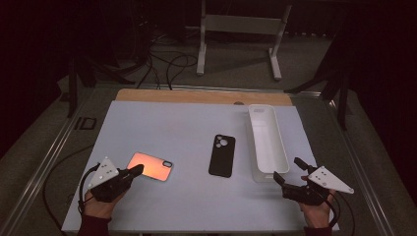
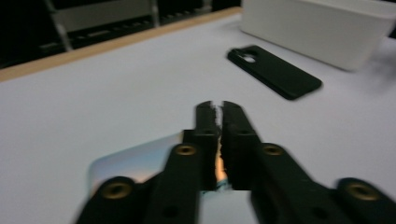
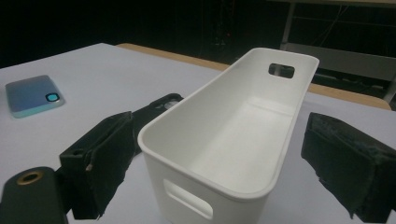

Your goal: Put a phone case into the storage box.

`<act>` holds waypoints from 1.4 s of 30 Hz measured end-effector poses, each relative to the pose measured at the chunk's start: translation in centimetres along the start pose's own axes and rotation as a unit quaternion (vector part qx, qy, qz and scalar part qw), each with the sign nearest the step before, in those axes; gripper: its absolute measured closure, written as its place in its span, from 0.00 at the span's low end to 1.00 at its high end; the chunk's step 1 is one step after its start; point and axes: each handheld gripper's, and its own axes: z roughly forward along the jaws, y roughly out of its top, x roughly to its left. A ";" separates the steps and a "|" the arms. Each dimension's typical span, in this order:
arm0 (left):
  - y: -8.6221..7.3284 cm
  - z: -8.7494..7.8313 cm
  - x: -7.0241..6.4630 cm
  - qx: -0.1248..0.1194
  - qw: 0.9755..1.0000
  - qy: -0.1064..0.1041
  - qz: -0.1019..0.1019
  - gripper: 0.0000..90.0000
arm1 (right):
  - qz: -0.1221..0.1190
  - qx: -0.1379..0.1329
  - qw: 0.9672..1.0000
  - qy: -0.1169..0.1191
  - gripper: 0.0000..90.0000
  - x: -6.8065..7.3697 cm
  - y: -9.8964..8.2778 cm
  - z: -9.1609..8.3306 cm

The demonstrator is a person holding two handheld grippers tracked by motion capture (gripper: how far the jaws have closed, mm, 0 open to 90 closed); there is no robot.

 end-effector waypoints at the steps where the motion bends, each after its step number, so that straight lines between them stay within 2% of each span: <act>1: -0.1 0.2 -0.1 0.003 1.000 -0.004 0.002 1.00 | 0.000 0.000 1.000 0.000 0.10 0.0 0.0 0.0; 7: -0.5 1.5 -0.5 0.023 0.999 -0.018 0.012 1.00 | 0.001 0.001 1.000 -0.001 0.10 0.0 0.0 0.0; 11: -1.0 2.5 -0.6 0.037 0.999 -0.027 0.009 1.00 | 0.001 0.000 1.000 -0.001 0.10 0.0 -0.1 0.1; 17: -1.3 3.1 -0.7 0.050 0.998 -0.026 0.007 1.00 | 0.003 -0.001 1.000 -0.003 0.10 -0.1 -0.1 0.0; 23: -1.6 3.7 -0.6 0.059 0.998 -0.036 0.004 1.00 | 0.003 -0.001 1.000 -0.003 0.10 0.0 -0.1 0.0; 27: -2.2 4.4 -0.6 0.085 0.996 -0.039 0.004 1.00 | 0.003 -0.001 1.000 -0.004 0.11 -0.1 -0.1 0.0; 33: -2.7 4.9 -0.8 0.102 0.994 -0.043 0.012 1.00 | 0.003 -0.002 1.000 -0.004 0.11 -0.2 -0.1 -0.1; 42: -3.3 5.8 -1.1 0.132 0.989 -0.055 0.022 1.00 | 0.007 -0.003 1.000 -0.007 0.11 -0.3 -0.2 -0.2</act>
